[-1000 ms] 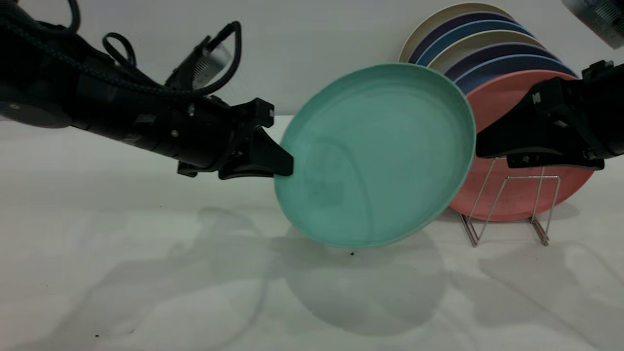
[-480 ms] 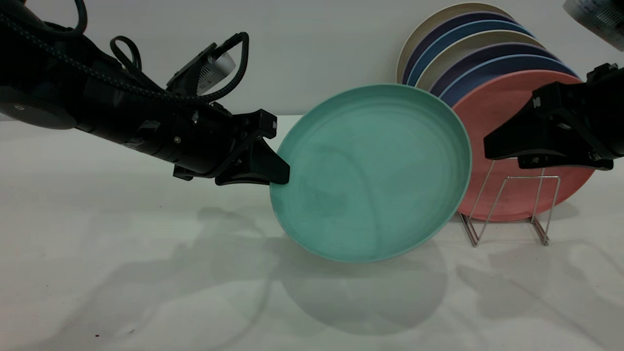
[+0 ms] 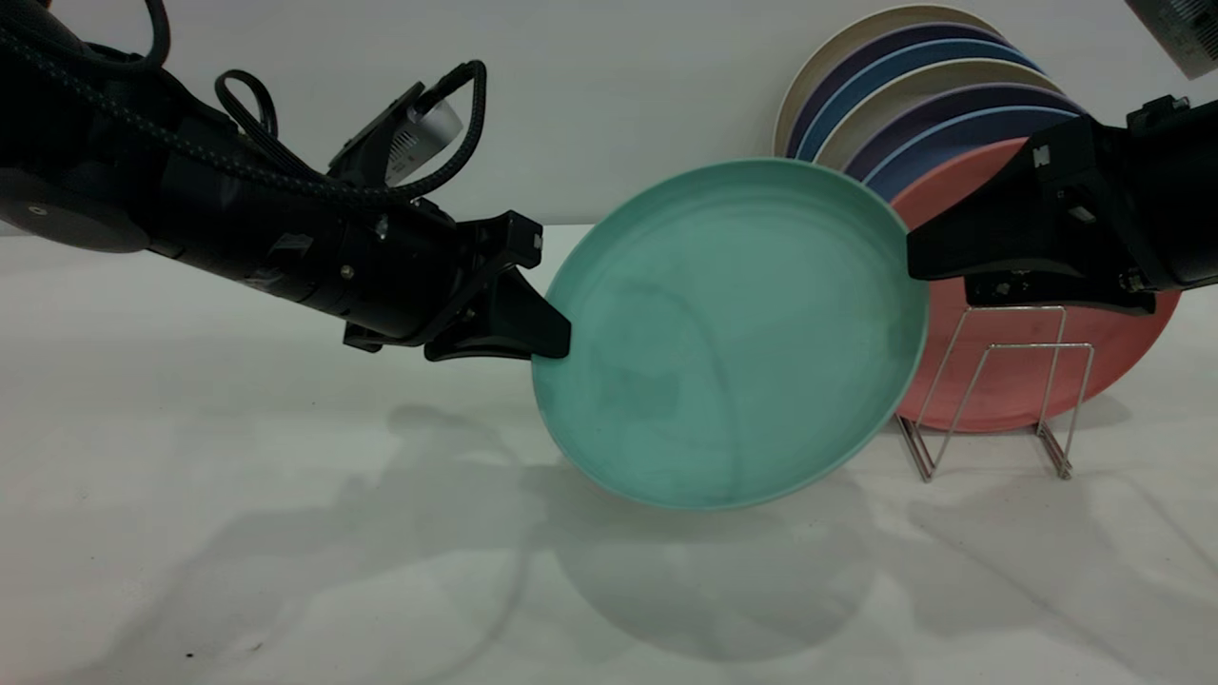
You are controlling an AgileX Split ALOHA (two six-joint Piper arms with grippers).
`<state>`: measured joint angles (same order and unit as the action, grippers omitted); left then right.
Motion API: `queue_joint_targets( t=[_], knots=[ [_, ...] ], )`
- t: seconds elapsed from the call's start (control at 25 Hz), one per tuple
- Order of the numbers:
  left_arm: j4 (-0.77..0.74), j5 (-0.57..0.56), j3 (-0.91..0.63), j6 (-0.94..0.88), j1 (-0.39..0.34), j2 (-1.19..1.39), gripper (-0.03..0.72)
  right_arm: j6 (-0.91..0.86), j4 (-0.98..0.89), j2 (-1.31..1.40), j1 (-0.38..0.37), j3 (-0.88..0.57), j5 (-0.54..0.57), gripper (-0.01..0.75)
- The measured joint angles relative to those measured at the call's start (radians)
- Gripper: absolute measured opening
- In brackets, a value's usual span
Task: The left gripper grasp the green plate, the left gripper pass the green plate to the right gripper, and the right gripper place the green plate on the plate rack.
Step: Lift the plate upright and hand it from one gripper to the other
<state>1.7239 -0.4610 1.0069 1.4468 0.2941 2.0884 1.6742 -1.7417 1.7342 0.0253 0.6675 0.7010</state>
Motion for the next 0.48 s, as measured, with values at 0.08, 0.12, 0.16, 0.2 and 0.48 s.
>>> queue_joint_targets(
  t=[0.08,0.12,0.16,0.2,0.48],
  knots=[
    [0.0,-0.02,0.0,0.0,0.0,0.0,0.011,0.004,-0.008,0.009,0.01,0.002,0.0,0.51],
    [0.0,-0.024,0.0,0.0,0.0,0.0,0.011,0.01,-0.019,0.019,0.015,0.002,-0.001,0.51],
    [0.0,-0.029,0.0,0.0,0.0,0.0,0.011,0.013,-0.024,0.031,0.021,0.002,-0.001,0.51],
    [0.0,-0.035,0.0,0.0,0.002,0.0,0.011,0.016,-0.025,0.042,0.025,0.002,-0.001,0.51],
    [-0.001,-0.063,0.0,0.0,0.054,0.0,0.011,0.022,-0.028,0.085,0.035,0.002,0.02,0.467]
  ],
)
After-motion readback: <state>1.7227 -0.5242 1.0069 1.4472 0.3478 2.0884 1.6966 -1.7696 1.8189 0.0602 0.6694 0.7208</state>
